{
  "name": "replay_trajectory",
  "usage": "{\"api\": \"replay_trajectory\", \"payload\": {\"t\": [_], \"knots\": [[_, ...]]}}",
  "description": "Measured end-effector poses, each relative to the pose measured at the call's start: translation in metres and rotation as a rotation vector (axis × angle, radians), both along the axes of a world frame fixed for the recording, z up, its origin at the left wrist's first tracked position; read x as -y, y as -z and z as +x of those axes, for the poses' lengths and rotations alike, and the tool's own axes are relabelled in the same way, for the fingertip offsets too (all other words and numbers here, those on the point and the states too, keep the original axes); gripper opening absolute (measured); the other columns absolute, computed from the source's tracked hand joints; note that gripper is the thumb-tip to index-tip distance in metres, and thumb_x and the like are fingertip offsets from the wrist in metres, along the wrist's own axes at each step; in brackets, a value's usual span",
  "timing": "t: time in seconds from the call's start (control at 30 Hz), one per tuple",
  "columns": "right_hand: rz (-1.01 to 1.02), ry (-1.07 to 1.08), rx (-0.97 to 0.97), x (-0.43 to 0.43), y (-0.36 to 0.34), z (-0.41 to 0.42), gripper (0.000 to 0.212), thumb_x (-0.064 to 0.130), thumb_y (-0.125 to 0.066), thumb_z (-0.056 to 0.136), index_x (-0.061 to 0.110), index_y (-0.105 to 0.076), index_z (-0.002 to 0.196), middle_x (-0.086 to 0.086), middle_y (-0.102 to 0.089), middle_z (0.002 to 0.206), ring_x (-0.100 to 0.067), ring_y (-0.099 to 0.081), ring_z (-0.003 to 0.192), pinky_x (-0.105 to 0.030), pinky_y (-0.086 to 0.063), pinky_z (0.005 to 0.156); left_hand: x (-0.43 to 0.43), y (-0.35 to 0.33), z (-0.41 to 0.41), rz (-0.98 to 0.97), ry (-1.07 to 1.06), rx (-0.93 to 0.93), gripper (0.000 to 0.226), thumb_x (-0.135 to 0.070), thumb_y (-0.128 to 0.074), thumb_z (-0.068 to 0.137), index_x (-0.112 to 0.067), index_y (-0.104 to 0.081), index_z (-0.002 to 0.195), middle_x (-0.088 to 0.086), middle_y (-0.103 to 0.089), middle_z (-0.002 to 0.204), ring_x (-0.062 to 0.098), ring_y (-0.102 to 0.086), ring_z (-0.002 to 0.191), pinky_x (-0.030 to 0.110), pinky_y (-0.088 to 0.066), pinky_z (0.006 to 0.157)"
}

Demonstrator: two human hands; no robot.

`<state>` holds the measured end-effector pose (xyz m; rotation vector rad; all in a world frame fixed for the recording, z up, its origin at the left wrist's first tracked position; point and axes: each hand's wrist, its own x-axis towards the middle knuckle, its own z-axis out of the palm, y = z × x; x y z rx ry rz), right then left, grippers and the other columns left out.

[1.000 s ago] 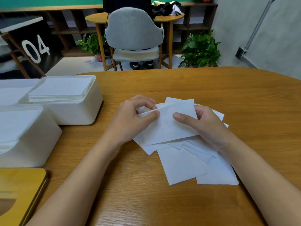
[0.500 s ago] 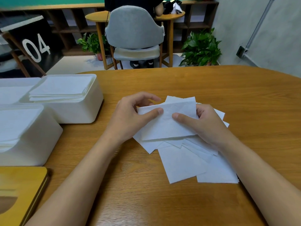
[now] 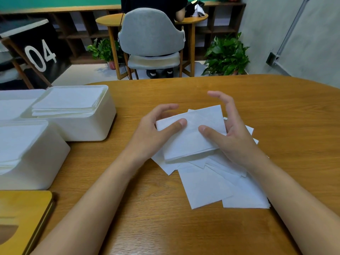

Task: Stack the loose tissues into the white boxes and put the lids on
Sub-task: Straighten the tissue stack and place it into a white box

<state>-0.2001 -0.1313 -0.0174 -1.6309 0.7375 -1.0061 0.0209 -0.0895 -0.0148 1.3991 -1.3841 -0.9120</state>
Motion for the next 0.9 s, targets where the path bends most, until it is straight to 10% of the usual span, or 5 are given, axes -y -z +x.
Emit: {"api": "replay_trajectory", "payload": {"t": [0.2,0.4,0.63,0.9], "knots": [[-0.037,-0.018,-0.197,0.007,-0.001,-0.009,0.026,0.001,-0.066,0.098,0.019,-0.08,0.112,0.013,-0.078,0.112,-0.002,-0.069,0.108,-0.012,-0.05,0.087,0.002,0.008,-0.005,-0.122,-0.088,-0.003,0.041,-0.026,-0.084,0.09,-0.033,-0.068,0.127,0.009,-0.072,0.102,0.023,-0.07,0.091,0.032,-0.06,0.074],[-0.003,0.305,-0.164,0.021,0.0,-0.02,0.034,0.001,-0.061,0.101,0.025,-0.08,0.115,0.027,-0.074,0.114,0.011,-0.064,0.11,-0.011,-0.051,0.092,0.001,0.023,-0.012,-0.399,0.033,0.464,0.057,-0.033,-0.089,0.082,-0.025,-0.06,0.131,-0.01,-0.061,0.122,0.01,-0.06,0.11,0.016,-0.044,0.084],[0.008,0.34,-0.153,0.023,0.001,-0.021,0.037,0.002,-0.057,0.103,0.029,-0.078,0.12,0.032,-0.072,0.114,0.014,-0.061,0.11,-0.019,-0.051,0.1,0.006,0.037,-0.016,-0.278,0.258,0.677,0.051,-0.048,-0.075,0.094,-0.03,-0.063,0.141,-0.018,-0.061,0.145,-0.001,-0.049,0.137,0.024,-0.039,0.113],[-0.002,0.34,-0.148,0.025,0.004,-0.02,0.039,0.003,-0.057,0.104,0.029,-0.077,0.123,0.029,-0.071,0.121,0.01,-0.061,0.116,-0.03,-0.051,0.109,0.011,0.038,-0.028,-0.502,0.114,0.807,0.019,-0.025,-0.073,0.095,-0.024,-0.079,0.114,-0.011,-0.078,0.102,0.013,-0.071,0.097,0.037,-0.055,0.078]]}}
